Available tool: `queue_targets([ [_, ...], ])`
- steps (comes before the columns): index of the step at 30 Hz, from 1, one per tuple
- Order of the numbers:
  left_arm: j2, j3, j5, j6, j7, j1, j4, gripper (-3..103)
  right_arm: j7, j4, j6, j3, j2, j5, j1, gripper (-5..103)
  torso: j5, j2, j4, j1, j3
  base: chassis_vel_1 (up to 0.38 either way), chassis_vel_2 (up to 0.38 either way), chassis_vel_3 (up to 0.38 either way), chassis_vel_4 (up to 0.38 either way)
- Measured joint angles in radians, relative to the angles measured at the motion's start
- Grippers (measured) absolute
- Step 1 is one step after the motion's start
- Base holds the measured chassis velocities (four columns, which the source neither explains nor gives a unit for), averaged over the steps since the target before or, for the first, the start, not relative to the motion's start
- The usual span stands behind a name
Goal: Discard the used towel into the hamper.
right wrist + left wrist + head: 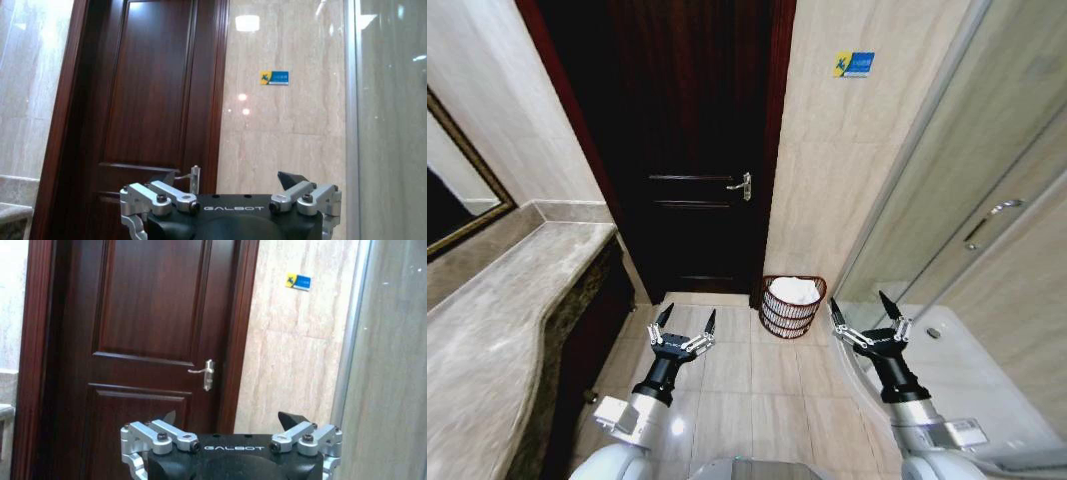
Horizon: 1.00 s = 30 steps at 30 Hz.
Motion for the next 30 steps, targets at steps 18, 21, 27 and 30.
queue_targets([
  [18,0.0,0.0,0.0,0.0,0.0,0.0,0.0,100,0.0,0.0,0.0,0.0,0.0,0.0,0.0,100,0.0001,-0.001,0.0,0.001,0.0,-0.019,0.01,0.017,-0.011],
  [21,0.0,0.0,0.0,0.0,0.0,0.0,0.0,100,0.0,0.0,0.0,0.0,0.0,0.0,0.0,100,0.0001,-0.001,0.0,0.001,0.0,0.0,0.0,0.0,0.0],
  [27,0.0,0.0,0.0,0.0,0.0,0.0,0.0,100,0.0,0.0,0.0,0.0,0.0,0.0,0.0,100,0.0001,-0.001,0.0,0.001,0.0,0.008,-0.01,-0.01,0.007],
  [30,0.0,0.0,0.0,0.0,0.0,0.0,0.0,100,0.0,0.0,0.0,0.0,0.0,0.0,0.0,100,0.0002,-0.001,0.0,0.001,0.0,0.054,-0.069,-0.06,0.072],
])
